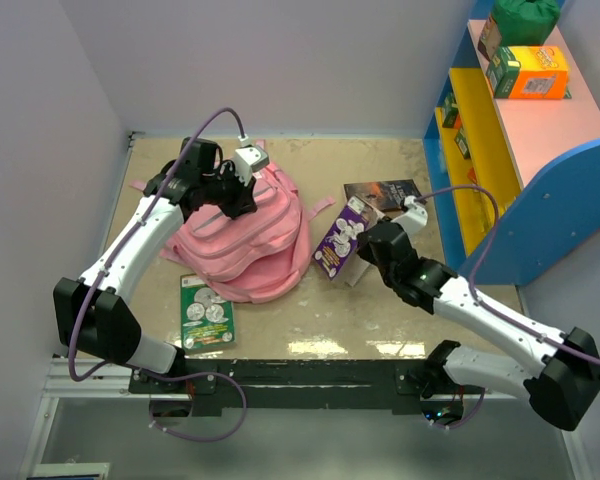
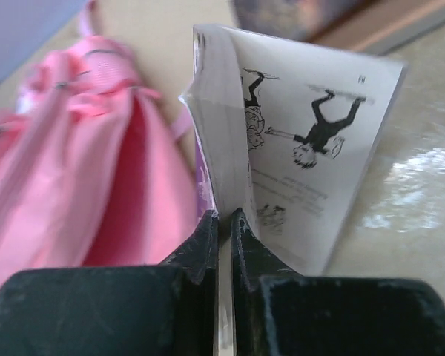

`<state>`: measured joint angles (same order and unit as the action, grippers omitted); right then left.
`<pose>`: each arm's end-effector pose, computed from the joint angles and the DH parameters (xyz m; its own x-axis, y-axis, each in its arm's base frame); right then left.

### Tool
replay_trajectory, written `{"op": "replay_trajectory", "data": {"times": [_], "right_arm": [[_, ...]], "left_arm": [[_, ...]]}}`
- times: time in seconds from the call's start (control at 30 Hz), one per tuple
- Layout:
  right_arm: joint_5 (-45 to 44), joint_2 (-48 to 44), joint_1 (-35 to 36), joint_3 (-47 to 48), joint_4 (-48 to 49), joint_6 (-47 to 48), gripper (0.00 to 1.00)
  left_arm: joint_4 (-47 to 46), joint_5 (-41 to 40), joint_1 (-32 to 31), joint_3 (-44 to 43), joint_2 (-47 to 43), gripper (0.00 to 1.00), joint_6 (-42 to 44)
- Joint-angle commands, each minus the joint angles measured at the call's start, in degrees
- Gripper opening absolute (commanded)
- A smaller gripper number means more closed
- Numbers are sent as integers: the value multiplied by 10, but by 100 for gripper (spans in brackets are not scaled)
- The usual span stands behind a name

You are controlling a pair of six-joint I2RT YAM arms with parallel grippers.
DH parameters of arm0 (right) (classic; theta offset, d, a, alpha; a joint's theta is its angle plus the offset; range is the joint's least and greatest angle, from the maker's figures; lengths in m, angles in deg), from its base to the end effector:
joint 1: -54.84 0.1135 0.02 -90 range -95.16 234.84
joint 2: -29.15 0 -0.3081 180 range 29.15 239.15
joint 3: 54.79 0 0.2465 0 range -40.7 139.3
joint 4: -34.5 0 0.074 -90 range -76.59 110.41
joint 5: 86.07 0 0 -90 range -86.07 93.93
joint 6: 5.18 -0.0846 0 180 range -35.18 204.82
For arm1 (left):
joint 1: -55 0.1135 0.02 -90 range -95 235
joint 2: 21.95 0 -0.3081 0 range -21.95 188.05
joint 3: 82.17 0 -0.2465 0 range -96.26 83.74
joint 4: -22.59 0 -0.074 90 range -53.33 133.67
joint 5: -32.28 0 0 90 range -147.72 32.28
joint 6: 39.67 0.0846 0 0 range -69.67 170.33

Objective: Pack the student bag
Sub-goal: Pick up the book from the center of the board.

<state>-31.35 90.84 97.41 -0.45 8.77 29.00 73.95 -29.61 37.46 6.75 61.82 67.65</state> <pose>0.2085 0.1252 0.2751 -0.3878 0.5608 -0.7315 0.2225 0.8271 0.5161 0.3102 -0.1398 0.3478 -0.4576 0.4200 -0.7837 0.7594 0.6431 -0.0988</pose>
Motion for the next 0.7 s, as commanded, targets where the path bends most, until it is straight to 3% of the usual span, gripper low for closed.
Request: {"op": "replay_trajectory", "data": {"times": [0.0, 0.17, 0.33, 0.67], "right_arm": [[83, -52, 16, 86, 20, 34, 0], [142, -55, 25, 134, 11, 22, 0], [216, -40, 26, 124, 46, -19, 0], [299, 52, 29, -2, 189, -106, 0]], "left_arm": [[-56, 33, -2, -19, -19, 0, -4], [-64, 28, -2, -15, -18, 0, -9], [-70, 23, -2, -13, -26, 0, -13], [-63, 49, -2, -52, -42, 0, -45]]}}
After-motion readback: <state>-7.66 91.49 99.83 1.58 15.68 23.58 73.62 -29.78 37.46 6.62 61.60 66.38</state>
